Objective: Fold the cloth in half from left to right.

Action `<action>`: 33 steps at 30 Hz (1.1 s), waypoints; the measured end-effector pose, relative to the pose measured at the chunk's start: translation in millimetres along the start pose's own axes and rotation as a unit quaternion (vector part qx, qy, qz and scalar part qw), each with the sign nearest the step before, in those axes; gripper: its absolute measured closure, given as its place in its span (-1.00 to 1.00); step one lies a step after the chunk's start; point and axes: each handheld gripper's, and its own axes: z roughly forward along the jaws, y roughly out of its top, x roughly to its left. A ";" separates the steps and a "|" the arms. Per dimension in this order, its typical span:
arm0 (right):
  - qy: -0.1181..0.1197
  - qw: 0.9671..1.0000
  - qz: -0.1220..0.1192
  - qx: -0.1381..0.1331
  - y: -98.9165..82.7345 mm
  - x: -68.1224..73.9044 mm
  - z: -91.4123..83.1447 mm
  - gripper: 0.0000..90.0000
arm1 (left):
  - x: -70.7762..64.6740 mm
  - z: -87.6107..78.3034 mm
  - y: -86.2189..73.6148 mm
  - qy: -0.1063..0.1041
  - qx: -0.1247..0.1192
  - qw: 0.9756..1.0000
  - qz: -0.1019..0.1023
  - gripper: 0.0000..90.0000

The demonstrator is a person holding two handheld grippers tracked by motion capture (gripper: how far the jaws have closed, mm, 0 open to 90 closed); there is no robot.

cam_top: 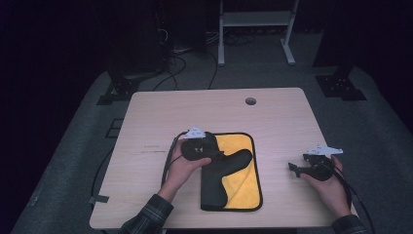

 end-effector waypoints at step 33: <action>0.046 0.998 -0.008 -0.030 15.7 8.2 -8.8 0.03 | 41.8 -53.8 -82.7 0.138 0.067 0.987 0.041 -0.49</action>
